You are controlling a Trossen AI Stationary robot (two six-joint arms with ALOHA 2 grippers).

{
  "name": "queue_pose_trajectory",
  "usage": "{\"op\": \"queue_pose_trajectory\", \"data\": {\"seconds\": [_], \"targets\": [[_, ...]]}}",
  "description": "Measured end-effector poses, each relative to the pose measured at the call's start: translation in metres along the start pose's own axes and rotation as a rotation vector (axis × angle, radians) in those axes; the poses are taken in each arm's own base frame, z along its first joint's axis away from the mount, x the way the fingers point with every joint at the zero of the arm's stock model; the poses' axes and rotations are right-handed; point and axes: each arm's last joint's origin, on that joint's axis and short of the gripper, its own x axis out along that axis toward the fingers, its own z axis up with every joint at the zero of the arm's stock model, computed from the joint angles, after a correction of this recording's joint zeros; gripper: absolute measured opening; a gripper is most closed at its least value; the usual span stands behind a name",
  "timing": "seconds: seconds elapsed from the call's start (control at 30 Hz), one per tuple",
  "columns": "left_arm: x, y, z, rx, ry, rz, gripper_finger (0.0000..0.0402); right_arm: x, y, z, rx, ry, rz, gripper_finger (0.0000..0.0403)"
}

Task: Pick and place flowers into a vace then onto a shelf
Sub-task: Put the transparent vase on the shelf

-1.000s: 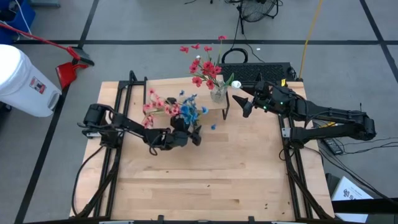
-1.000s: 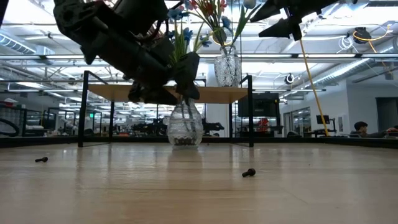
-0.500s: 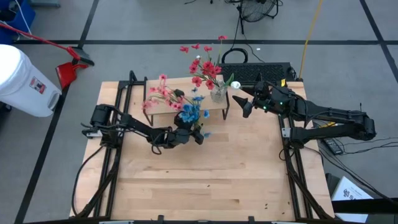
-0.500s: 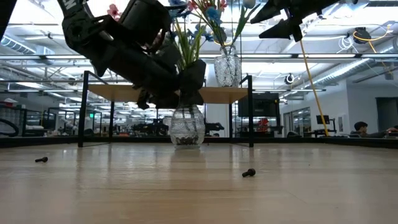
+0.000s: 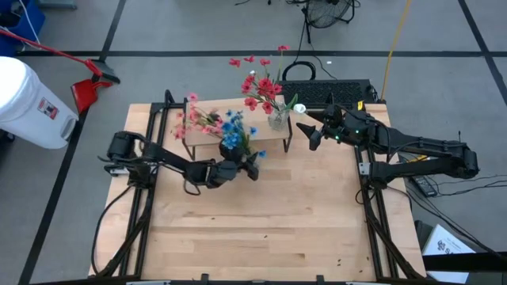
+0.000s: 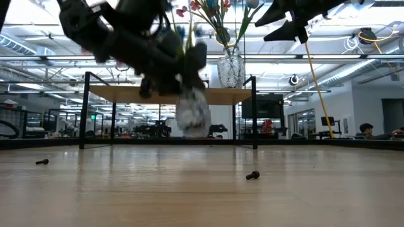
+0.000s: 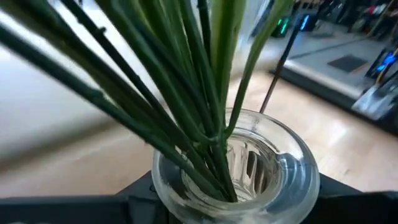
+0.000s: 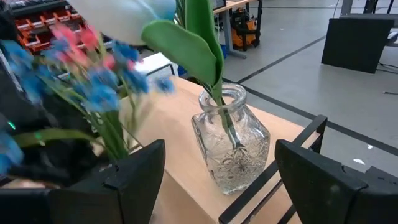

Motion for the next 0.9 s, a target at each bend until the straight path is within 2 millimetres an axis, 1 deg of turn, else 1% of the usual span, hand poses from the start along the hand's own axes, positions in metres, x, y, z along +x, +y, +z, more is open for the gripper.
{"op": "queue_pose_trajectory", "data": {"seconds": [0.13,0.3,0.43,0.57,0.7,0.8,0.9], "targets": [[-0.016,-0.004,0.029,0.005,-0.055,-0.032,0.0163,0.000,-0.001,-0.002,-0.007,0.020,-0.007,0.0293],[-0.043,0.000,0.069,-0.025,-0.090,-0.053,0.0163,0.000,-0.001,-0.002,-0.007,0.021,-0.009,0.0293],[-0.062,0.013,0.096,-0.021,-0.107,-0.009,0.0163,0.000,-0.001,-0.002,-0.007,0.020,-0.012,0.0293],[-0.076,0.029,0.122,-0.003,-0.147,0.014,0.0163,0.000,-0.001,-0.002,-0.007,0.021,-0.013,0.0293],[-0.081,0.046,0.139,0.033,-0.165,0.061,0.0163,0.000,-0.001,-0.002,-0.008,0.023,-0.013,0.0293],[-0.079,0.060,0.144,0.081,-0.144,0.115,0.0163,0.000,-0.001,-0.002,-0.008,0.023,-0.013,0.0293],[-0.076,0.074,0.145,0.115,-0.098,0.166,0.0163,0.000,-0.001,-0.002,-0.008,0.023,-0.013,0.0293]]}}
